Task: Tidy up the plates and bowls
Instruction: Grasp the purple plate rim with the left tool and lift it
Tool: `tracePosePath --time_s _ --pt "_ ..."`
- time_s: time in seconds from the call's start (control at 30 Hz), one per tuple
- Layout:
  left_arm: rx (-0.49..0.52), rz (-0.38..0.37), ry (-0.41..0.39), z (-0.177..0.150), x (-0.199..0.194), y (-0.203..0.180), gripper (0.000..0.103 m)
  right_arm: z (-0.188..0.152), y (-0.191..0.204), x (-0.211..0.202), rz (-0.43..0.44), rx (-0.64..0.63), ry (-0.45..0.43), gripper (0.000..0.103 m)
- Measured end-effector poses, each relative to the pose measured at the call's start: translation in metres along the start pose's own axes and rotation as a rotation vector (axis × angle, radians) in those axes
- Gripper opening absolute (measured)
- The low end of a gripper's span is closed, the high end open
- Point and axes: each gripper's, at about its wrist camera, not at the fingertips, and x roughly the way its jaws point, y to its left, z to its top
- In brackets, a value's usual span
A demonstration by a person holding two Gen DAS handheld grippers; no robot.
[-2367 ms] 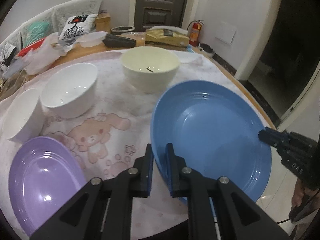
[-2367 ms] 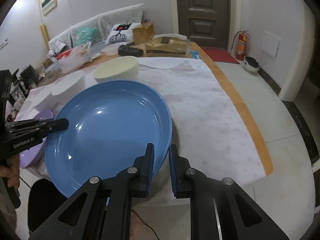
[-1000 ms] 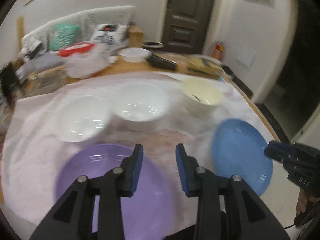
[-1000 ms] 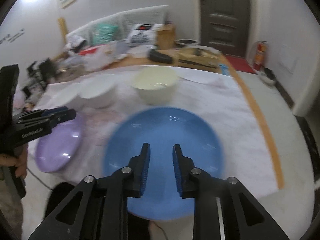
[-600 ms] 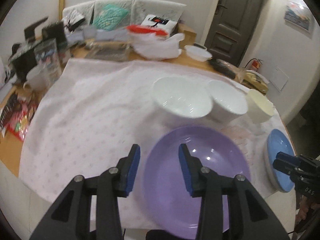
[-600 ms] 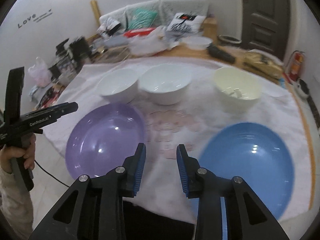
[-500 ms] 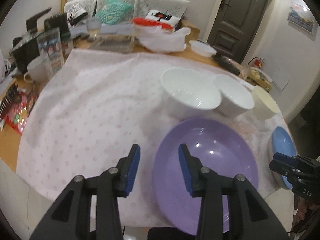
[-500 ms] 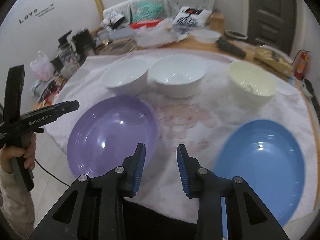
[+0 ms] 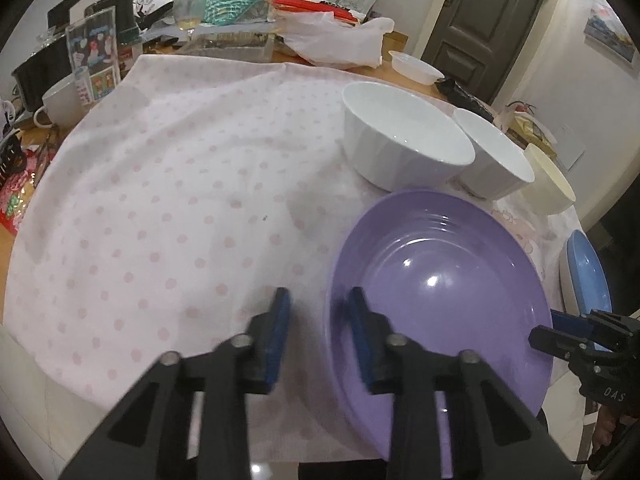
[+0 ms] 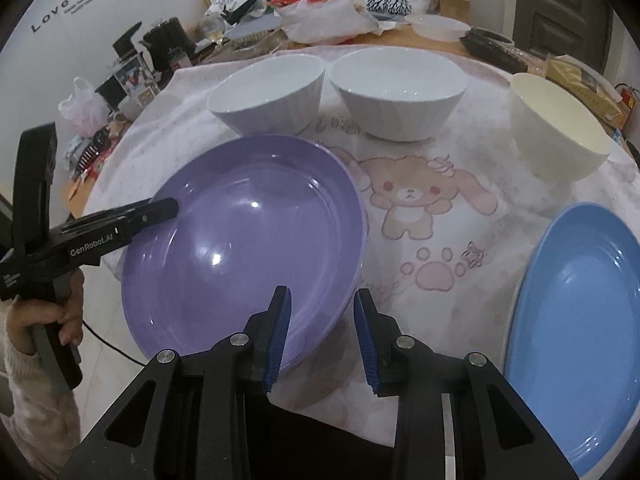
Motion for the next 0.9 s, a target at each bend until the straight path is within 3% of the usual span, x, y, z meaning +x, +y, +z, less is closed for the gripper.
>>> tracePosePath --time_s 0.1,0.47,0.9 --pt "0.011 -0.019 0.006 0.001 0.002 -0.004 0.01 -0.001 0.0 0.001 -0.003 -0.004 0.0 0.023" --pt "0.038 0.022 -0.007 0.004 -0.005 -0.019 0.011 -0.002 -0.004 -0.008 -0.012 -0.004 -0.02 0.019" --pt "0.099 0.001 -0.052 0.014 -0.032 -0.062 0.01 -0.011 -0.027 -0.048 -0.024 0.034 -0.111 0.019"
